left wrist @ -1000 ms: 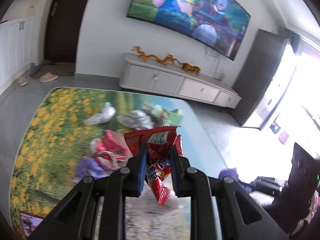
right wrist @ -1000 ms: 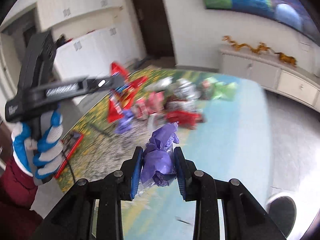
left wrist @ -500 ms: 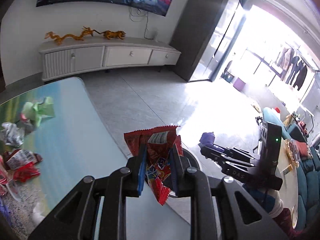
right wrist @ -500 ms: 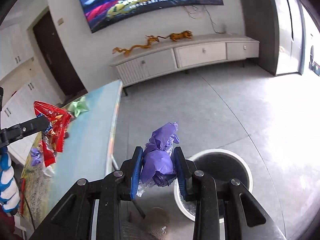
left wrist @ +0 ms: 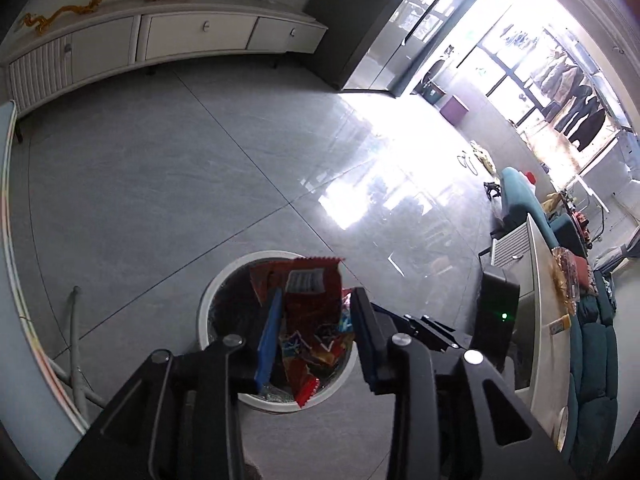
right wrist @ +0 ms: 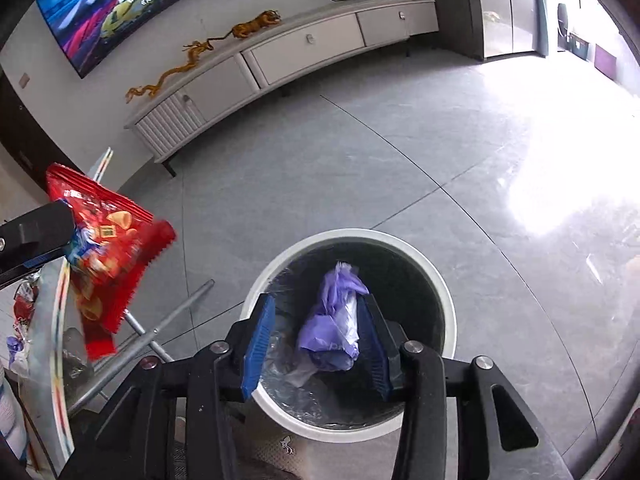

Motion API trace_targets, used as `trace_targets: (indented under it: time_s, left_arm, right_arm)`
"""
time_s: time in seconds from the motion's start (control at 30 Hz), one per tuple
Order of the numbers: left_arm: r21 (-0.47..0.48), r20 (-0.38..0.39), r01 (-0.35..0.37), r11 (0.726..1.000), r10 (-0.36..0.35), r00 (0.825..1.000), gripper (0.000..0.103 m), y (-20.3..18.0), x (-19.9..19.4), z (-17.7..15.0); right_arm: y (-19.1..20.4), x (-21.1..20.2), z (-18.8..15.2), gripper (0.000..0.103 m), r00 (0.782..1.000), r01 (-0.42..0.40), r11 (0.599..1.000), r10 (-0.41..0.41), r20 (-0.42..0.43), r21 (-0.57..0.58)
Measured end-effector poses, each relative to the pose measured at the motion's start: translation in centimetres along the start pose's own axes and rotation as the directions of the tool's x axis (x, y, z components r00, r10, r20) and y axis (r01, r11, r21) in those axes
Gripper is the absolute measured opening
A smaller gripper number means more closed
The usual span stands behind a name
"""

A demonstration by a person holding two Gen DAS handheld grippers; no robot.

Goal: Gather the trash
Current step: 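Carry both bags over the white bin and open both tools to drop them, then move both open tools back to the wrappers on the table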

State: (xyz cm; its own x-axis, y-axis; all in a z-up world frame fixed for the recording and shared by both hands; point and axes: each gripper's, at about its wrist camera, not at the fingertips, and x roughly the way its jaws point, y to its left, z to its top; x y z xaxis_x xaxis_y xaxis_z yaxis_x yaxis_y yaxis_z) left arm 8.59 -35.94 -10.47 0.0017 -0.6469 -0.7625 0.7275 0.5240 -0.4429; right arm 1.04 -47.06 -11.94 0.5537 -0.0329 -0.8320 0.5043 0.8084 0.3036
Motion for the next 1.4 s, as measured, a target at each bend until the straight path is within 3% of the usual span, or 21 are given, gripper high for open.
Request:
trace_targets:
  time_s: [0.07, 0.3, 0.5, 0.63, 0.8, 1.03, 1.27, 1.4]
  left_arm:
    - [-0.008, -0.024, 0.005, 1.000, -0.005, 1.000, 0.038, -0.1, 1.2, 0.4]
    - [-0.008, -0.007, -0.015, 1.000, 0.015, 1.000, 0.042, 0.6, 0.0, 0.7]
    - [0.003, 0.109, -0.098, 0.995, 0.097, 0.989, 0.044, 1.0, -5.9, -0.3]
    - [-0.016, 0.201, -0.151, 0.988, 0.151, 0.968, 0.044, 2.1, -11.4, -1.6]
    - [-0.042, 0.298, -0.239, 0.970, 0.241, 0.924, 0.045, 3.6, -18.2, -4.0]
    - [-0.153, 0.412, -0.352, 0.923, 0.384, 0.827, 0.046, 7.6, -27.7, -8.7]
    - [-0.296, 0.470, -0.381, 0.876, 0.481, 0.740, 0.046, 10.9, -34.8, -13.0]
    - [-0.362, 0.469, -0.385, 0.849, 0.523, 0.711, 0.047, 13.1, -37.1, -14.8]
  right_arm:
    - [-1.0, 0.3, -0.2, 0.052, 1.000, 0.007, 1.000, -0.007, -0.010, 0.021]
    - [-1.9, -0.9, -0.9, 0.054, 1.000, 0.013, 0.999, -0.014, 0.001, 0.051]
    - [0.4, -3.6, 0.1, 0.054, 0.997, -0.013, 1.000, 0.012, 0.075, 0.012]
    - [3.4, -6.7, 0.4, 0.054, 0.989, -0.048, 0.998, 0.054, 0.134, -0.049]
    - [8.5, -10.6, 0.3, 0.054, 0.972, -0.092, 0.986, 0.120, 0.205, -0.139]
    - [16.4, -14.9, -0.6, 0.054, 0.944, -0.136, 0.952, 0.208, 0.255, -0.274]
    - [23.6, -17.8, -1.7, 0.055, 0.923, -0.170, 0.902, 0.287, 0.255, -0.398]
    - [27.2, -18.0, -2.8, 0.059, 0.917, -0.198, 0.868, 0.328, 0.226, -0.456]
